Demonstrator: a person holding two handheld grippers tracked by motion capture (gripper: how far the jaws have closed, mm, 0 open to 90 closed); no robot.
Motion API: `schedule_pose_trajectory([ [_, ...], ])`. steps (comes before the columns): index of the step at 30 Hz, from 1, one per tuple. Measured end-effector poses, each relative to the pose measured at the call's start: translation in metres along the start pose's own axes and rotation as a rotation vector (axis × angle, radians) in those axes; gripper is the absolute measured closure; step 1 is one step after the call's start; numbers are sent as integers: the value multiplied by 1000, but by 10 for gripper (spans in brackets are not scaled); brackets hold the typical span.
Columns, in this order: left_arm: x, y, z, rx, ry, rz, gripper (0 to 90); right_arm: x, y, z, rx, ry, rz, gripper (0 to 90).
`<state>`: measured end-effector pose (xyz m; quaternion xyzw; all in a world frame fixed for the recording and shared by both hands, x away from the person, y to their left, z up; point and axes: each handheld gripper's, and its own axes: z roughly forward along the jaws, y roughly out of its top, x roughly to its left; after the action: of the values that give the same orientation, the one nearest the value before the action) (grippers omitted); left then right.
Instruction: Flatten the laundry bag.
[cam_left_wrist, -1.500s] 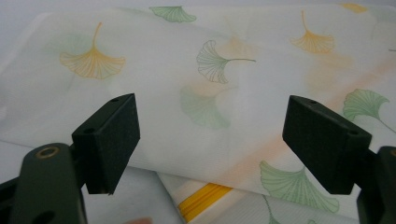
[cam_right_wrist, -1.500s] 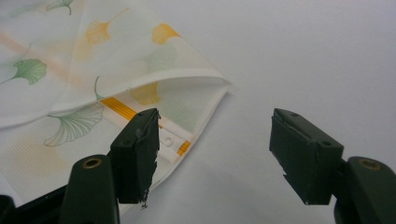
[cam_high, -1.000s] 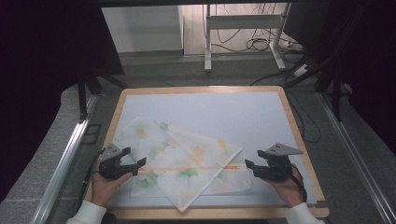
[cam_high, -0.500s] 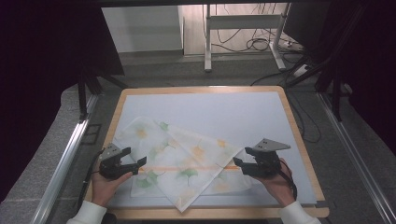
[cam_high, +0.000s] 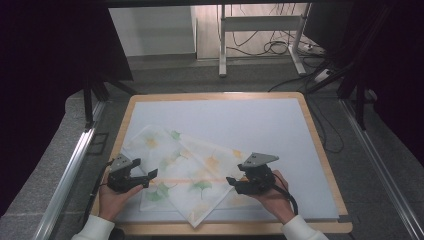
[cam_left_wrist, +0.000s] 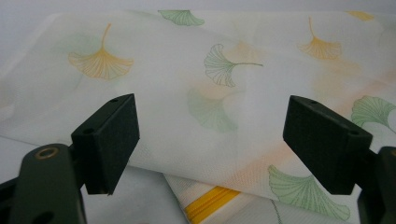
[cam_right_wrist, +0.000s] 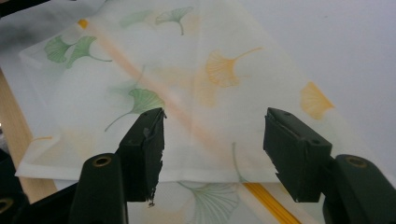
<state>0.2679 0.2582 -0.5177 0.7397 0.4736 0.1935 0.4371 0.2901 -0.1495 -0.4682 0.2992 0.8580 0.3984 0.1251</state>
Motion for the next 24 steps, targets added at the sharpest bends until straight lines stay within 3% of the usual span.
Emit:
schedule_pose_trajectory([
  [8,0,1,0,5,5,1,180,12,0,10,24,29,-20,376],
  [24,-1,0,1,17,15,16,175,53,12,48,90,98,-69,346],
])
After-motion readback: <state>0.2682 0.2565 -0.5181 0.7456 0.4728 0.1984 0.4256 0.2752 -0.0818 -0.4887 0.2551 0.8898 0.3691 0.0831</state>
